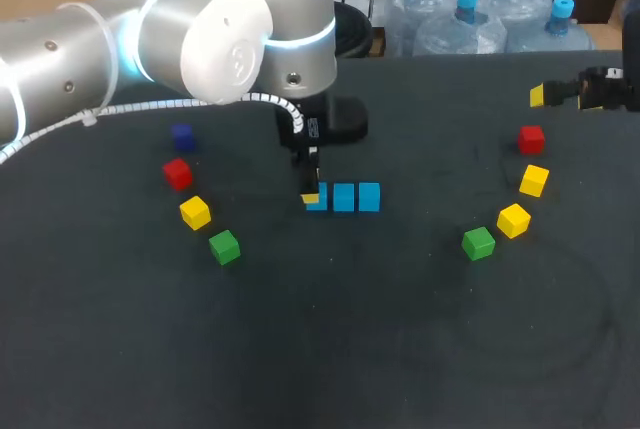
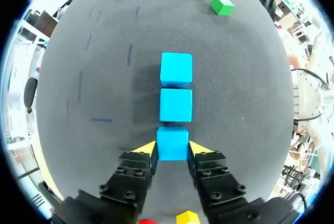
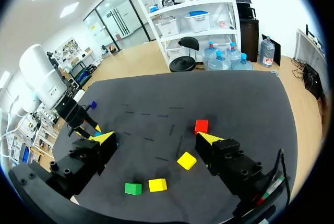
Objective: Place the blue cubes, place green cubes on the blue cubes, place the yellow cubes on the green cubes, then place the red cubes on the yellow cubes, and place purple cube on the red cubes.
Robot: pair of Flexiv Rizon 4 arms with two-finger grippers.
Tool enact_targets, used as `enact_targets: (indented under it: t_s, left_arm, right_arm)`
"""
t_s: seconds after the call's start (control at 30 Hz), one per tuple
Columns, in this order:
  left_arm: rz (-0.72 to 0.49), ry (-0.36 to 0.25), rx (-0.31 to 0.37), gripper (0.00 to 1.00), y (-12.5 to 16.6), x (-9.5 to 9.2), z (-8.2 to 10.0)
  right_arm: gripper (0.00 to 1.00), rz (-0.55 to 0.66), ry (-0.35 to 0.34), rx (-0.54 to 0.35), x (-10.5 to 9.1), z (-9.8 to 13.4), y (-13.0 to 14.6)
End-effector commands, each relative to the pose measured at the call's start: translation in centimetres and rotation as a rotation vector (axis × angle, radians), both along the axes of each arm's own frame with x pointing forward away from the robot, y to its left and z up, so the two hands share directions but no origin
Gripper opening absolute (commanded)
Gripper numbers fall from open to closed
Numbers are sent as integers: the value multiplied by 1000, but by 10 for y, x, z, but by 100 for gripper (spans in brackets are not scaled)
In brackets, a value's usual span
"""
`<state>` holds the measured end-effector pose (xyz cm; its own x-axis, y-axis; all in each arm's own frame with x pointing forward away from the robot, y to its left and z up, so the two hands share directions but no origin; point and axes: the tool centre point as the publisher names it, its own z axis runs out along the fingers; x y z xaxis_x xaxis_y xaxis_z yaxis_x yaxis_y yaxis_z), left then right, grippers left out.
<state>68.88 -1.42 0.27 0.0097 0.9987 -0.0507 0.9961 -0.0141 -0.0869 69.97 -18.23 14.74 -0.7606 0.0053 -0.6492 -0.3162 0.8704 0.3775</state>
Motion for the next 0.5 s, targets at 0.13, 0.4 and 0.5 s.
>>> enact_targets:
  t_s: [0.13,0.4,0.5]
  left_arm:
    - [-8,4,-8,0,0,1,0]
    - [-19,7,-9,0,-2,1,0]
    - [-20,7,-7,0,-2,1,-1]
  right_arm:
    - [100,-1,0,-2,-1,1,0]
    - [100,-1,0,-2,-1,1,0]
    - [100,-1,0,-2,-1,1,0]
